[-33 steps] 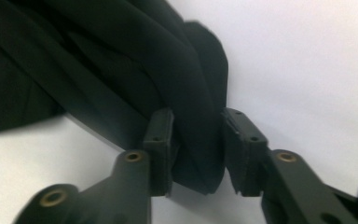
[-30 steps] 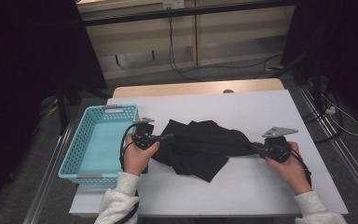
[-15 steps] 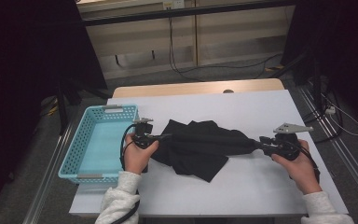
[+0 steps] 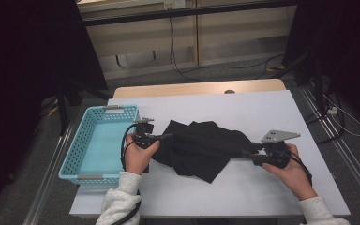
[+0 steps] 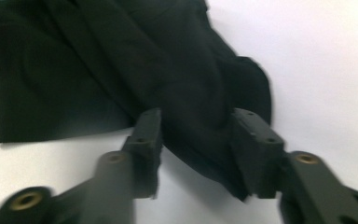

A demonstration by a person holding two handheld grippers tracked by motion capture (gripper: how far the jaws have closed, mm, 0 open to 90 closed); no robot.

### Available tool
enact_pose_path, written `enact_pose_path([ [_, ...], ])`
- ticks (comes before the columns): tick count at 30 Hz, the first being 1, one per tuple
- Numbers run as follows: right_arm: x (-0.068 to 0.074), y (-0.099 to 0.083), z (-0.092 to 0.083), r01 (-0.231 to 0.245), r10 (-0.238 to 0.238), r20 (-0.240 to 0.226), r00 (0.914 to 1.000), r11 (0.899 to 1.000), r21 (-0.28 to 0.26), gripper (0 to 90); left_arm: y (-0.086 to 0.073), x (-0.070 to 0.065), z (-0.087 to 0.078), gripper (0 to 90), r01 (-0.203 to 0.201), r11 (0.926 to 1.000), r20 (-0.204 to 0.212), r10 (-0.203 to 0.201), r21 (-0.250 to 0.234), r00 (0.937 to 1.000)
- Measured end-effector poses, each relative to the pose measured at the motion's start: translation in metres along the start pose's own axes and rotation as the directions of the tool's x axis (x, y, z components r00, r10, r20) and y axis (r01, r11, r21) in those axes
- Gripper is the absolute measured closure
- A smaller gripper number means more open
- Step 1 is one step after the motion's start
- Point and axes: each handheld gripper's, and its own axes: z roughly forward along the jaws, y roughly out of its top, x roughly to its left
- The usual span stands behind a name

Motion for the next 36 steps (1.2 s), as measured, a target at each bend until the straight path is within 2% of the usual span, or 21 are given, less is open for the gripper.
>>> enact_pose_path([
  [2,0.003,-0.001,0.004,0.019,-0.019,0.005,0.9998,1.000,0.010,40.7,0.000,0.001,0.000,88.2,0.006,1.0000,0.001,-0.006,-0.002,1.0000],
  [4,0.005,-0.002,0.008,0.020,-0.020,-0.005,0.9998,1.000,0.020,36.8,0.000,0.002,0.000,88.2,0.005,1.0000,-0.005,-0.005,0.001,1.0000],
  [5,0.007,-0.004,0.010,0.038,-0.038,-0.003,0.9993,0.999,0.027,34.8,-0.001,0.003,0.000,88.1,0.008,1.0000,-0.008,-0.008,-0.001,0.9999],
  [7,0.009,-0.005,0.015,0.060,-0.061,0.015,0.9980,0.996,0.058,36.6,-0.001,0.005,0.001,88.0,0.016,0.9999,-0.008,-0.016,-0.002,0.9998],
  [9,0.008,-0.006,0.019,0.058,-0.060,0.028,0.9978,0.996,0.068,40.0,-0.002,0.007,0.001,88.1,0.024,0.9997,-0.007,-0.024,0.001,0.9997],
  [12,0.008,-0.009,0.021,0.098,-0.102,0.044,0.9938,0.991,0.090,45.0,0.000,0.009,-0.001,88.0,0.022,0.9997,-0.020,-0.023,-0.010,0.9996],
  [14,0.006,-0.010,0.020,0.115,-0.120,0.061,0.9909,0.990,0.083,54.4,0.001,0.010,-0.002,88.0,0.025,0.9996,-0.017,-0.025,-0.016,0.9996],
  [16,0.005,-0.009,0.019,0.135,-0.142,0.075,0.9871,0.987,0.082,76.6,0.002,0.011,-0.003,88.0,0.029,0.9994,-0.013,-0.030,-0.017,0.9995],
  [17,0.003,-0.009,0.017,0.121,-0.125,0.038,0.9915,0.990,0.076,83.6,0.002,0.012,-0.003,88.0,0.030,0.9994,-0.013,-0.031,-0.019,0.9994],
  [18,0.002,-0.008,0.015,0.106,-0.108,0.023,0.9939,0.991,0.076,86.3,0.002,0.012,-0.004,88.0,0.034,0.9993,-0.007,-0.034,-0.018,0.9994],
  [20,-0.004,-0.004,0.001,0.058,-0.057,-0.016,0.9982,0.998,0.038,87.5,0.004,0.011,-0.007,88.1,0.037,0.9991,0.007,-0.037,-0.022,0.9993],
  [21,-0.006,-0.002,-0.006,0.039,-0.038,-0.021,0.9990,0.999,0.019,87.5,0.004,0.010,-0.007,88.0,0.040,0.9988,0.018,-0.039,-0.028,0.9991],
  [23,-0.010,0.002,-0.018,0.015,-0.015,-0.047,0.9988,1.000,-0.004,87.6,0.004,0.008,-0.004,88.0,0.023,0.9996,0.012,-0.022,-0.014,0.9997],
  [25,-0.013,0.002,-0.024,-0.014,0.013,-0.054,0.9984,1.000,-0.001,87.8,0.003,0.005,0.002,87.9,0.017,0.9999,0.014,-0.017,-0.003,0.9998],
  [27,-0.015,-0.001,-0.021,-0.034,0.035,-0.077,0.9964,0.999,0.014,87.8,0.002,0.005,0.007,87.7,0.010,0.9999,0.008,-0.010,0.008,0.9999],
  [28,-0.016,-0.003,-0.020,-0.035,0.037,-0.069,0.9969,0.999,0.028,87.7,0.002,0.005,0.011,87.6,0.010,0.9999,0.011,-0.011,0.010,0.9999],
  [32,-0.024,-0.016,-0.010,-0.090,0.095,-0.050,0.9942,0.992,0.086,87.8,0.001,0.007,0.020,86.7,-0.004,0.9998,0.018,0.004,0.020,0.9998],
  [34,-0.026,-0.018,-0.008,-0.106,0.111,-0.050,0.9925,0.990,0.095,87.8,0.001,0.007,0.023,79.6,-0.025,0.9996,-0.001,0.025,0.009,0.9997],
  [36,-0.027,-0.018,-0.009,-0.118,0.123,-0.045,0.9914,0.989,0.092,87.8,0.001,0.007,0.022,69.2,-0.027,0.9996,0.023,0.027,-0.007,0.9994],
])
